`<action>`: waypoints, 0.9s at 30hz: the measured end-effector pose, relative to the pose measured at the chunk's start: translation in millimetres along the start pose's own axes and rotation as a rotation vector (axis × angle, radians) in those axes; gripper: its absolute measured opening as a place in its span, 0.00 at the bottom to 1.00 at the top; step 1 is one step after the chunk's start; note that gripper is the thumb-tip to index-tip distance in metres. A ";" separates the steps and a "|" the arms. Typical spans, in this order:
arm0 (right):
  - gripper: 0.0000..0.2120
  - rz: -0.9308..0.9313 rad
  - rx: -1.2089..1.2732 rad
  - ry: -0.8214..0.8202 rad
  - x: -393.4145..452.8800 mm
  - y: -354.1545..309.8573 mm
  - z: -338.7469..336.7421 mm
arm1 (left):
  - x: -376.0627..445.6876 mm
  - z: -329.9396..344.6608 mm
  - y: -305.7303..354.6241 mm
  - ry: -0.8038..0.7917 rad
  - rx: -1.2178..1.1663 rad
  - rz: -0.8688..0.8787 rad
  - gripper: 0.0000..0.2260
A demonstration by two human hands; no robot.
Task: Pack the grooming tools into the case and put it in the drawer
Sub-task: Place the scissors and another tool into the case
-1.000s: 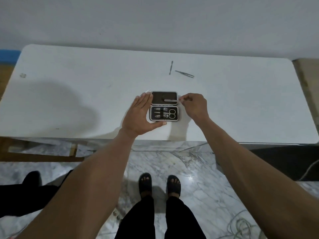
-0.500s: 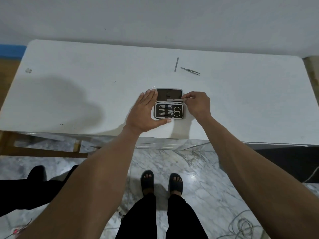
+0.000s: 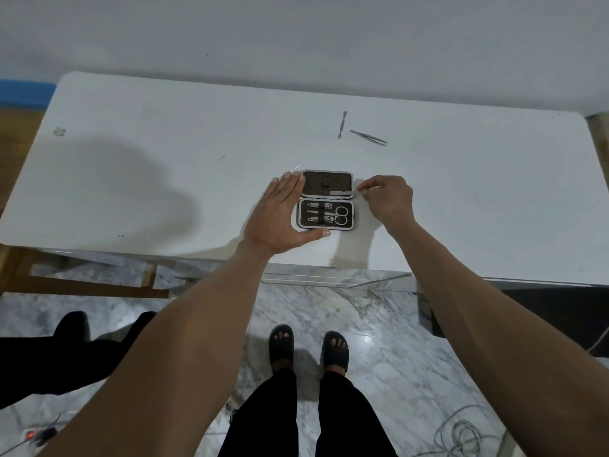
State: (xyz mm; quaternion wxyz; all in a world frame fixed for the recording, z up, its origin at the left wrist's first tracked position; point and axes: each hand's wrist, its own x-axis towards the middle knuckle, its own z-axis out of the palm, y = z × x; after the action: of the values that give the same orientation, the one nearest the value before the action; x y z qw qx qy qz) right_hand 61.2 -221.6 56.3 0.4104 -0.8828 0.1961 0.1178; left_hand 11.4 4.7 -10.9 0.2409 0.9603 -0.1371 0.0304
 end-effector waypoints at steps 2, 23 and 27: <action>0.12 0.003 -0.009 0.003 1.3 1.2 -1.3 | 0.0 -0.2 0.1 -0.001 0.007 0.003 0.55; 0.14 -0.084 -0.150 -0.016 0.1 -12.7 17.6 | 0.0 -1.2 1.6 0.009 0.013 0.003 0.54; 0.13 -0.126 -0.212 0.011 -1.0 -13.9 20.3 | -0.1 0.2 0.9 0.021 0.008 0.008 0.54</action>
State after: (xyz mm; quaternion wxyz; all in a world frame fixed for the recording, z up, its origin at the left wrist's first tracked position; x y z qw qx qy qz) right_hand 65.5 -197.6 53.1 0.3204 -0.9323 0.1289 0.1070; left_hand 11.0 3.9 -10.7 0.2384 0.9604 -0.1382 0.0419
